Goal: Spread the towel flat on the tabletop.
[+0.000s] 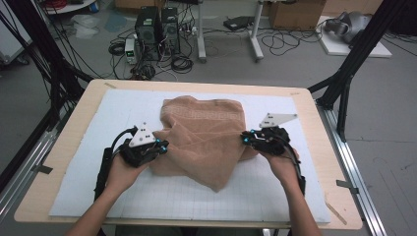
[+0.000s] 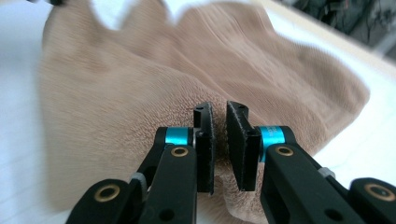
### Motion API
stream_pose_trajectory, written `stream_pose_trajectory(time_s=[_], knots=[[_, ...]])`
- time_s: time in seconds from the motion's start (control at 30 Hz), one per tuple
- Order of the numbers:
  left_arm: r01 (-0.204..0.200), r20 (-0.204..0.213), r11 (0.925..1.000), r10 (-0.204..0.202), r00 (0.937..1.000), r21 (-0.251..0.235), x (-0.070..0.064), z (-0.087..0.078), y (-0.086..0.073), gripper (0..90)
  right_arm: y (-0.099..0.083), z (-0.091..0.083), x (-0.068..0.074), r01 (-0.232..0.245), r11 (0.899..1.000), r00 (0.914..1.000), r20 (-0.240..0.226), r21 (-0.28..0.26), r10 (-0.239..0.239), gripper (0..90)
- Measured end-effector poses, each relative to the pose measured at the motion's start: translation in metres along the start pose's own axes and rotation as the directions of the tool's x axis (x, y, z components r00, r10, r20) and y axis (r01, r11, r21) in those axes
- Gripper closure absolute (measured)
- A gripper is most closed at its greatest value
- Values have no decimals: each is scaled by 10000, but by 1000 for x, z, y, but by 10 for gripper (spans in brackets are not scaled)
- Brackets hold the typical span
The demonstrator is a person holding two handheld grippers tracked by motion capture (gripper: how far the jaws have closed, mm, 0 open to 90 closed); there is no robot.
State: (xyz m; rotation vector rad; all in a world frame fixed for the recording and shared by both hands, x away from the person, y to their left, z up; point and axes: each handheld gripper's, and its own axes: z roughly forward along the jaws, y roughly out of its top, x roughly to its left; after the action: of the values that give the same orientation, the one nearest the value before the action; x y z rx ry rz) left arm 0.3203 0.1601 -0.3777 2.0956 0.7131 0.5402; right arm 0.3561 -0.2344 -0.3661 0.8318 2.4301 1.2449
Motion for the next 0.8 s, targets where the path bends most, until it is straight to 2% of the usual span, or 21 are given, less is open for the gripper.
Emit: stream_pose_trajectory(time_s=[0.03, 0.1, 0.13, 0.23, 0.3, 0.33, 0.47, 0.53, 0.67, 0.8], knots=[[38, -177, 9998, -35, 9998, 176, 4, 7, -2, 874, -2, 14, -7, -271, 9995, 9996, -6, 146, 271, 815], [437, -156, 9984, -431, 9989, 355, 13, 20, -6, 874, -6, 36, -18, -609, 9967, 9979, 269, 538, 596, 811], [469, -184, 9971, -459, 9988, 606, 16, 25, -8, 874, -8, 44, -23, -845, 9945, 9960, 349, 618, 825, 805], [789, -9, 9917, -792, 9969, 1019, 23, 34, -13, 872, -12, 56, -30, -1269, 9901, 9914, 406, 607, 1245, 765], [852, -21, 9916, -854, 9963, 969, 23, 30, -14, 863, -11, 52, -28, -1303, 9904, 9909, 410, 460, 1284, 717], [863, -18, 9930, -864, 9963, 811, 23, 27, -13, 827, -10, 48, -26, -1205, 9920, 9921, 401, 369, 1191, 698], [720, -12, 9973, -720, 9974, 116, 18, 10, -7, 724, -6, 23, -14, -780, 9965, 9967, 199, -296, 786, 656], [610, -10, 9981, -610, 9981, 20, 17, 5, -5, 683, -7, 11, -6, -574, 9973, 9982, 153, -467, 582, 638], [754, 251, 9969, -759, 9968, 226, 20, 8, -10, 605, -17, -3, 11, -127, 9980, 9998, 173, -624, 138, 610], [796, 377, 9943, -824, 9959, 704, 22, 16, -15, 532, -31, 2, 23, 83, 9985, 9996, -254, -547, -97, 570]])
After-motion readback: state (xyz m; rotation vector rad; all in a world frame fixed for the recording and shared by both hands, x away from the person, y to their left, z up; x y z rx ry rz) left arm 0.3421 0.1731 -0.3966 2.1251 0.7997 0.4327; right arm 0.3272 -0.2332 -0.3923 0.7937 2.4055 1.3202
